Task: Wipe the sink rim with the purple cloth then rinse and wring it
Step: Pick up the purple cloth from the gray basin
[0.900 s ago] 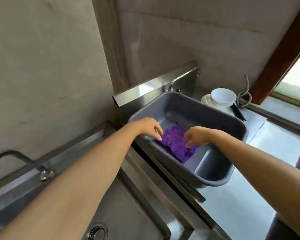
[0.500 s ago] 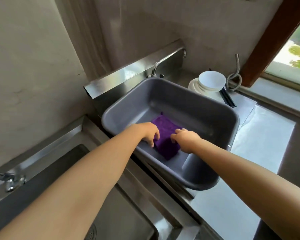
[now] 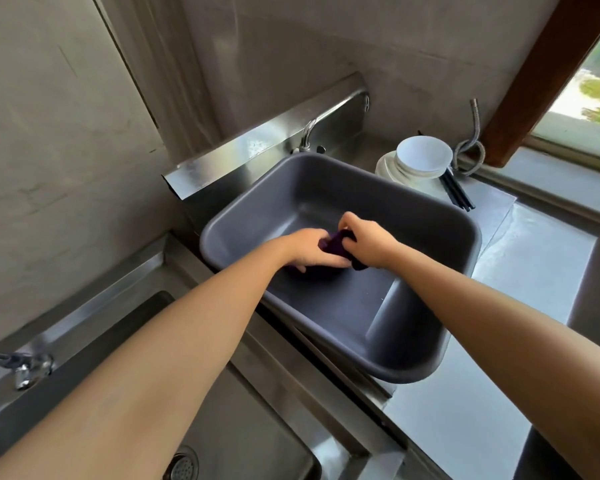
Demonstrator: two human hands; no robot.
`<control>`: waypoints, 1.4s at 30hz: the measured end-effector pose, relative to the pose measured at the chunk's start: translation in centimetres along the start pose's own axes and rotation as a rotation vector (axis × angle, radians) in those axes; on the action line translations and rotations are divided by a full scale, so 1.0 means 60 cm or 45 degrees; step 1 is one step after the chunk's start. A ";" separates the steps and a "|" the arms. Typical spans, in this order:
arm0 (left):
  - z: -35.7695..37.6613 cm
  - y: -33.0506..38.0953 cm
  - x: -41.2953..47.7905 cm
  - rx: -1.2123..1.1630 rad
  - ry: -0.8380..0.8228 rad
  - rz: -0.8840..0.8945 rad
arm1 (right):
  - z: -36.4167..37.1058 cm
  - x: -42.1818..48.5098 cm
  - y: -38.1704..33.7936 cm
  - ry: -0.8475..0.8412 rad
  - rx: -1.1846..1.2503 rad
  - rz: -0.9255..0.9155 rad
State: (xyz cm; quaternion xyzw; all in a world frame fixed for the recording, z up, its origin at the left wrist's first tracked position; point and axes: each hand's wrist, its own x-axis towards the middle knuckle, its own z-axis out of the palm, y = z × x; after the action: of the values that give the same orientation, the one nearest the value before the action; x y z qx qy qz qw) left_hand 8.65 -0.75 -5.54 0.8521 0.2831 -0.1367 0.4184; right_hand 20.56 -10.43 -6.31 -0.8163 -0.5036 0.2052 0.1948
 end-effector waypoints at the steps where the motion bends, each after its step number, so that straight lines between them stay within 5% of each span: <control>1: -0.005 0.001 -0.002 -0.017 0.076 0.022 | -0.010 0.004 -0.005 0.038 0.070 0.009; 5: -0.027 0.013 -0.018 0.008 0.379 0.062 | -0.049 0.011 -0.025 0.114 0.155 0.001; 10: -0.051 0.036 -0.067 -0.028 0.419 0.188 | -0.093 0.007 -0.075 0.167 0.149 -0.077; 15: -0.092 0.043 -0.122 -0.056 0.899 0.198 | -0.144 -0.006 -0.141 0.050 0.185 -0.242; 19: -0.138 0.028 -0.181 -0.189 0.993 0.244 | -0.183 -0.008 -0.198 -0.130 0.012 -0.316; 29: -0.185 -0.049 -0.328 -0.452 1.281 0.236 | -0.165 -0.016 -0.348 0.047 -0.087 -0.587; 42: -0.072 -0.250 -0.581 -0.636 1.200 -0.259 | 0.073 -0.077 -0.507 -0.690 -0.110 -0.869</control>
State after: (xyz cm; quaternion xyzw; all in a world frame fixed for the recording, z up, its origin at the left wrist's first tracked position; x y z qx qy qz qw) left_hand -28.29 -2.82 3.93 0.6640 0.5450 0.2919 0.4206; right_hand -6.21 -1.43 6.59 -0.5271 -0.7856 0.3145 0.0778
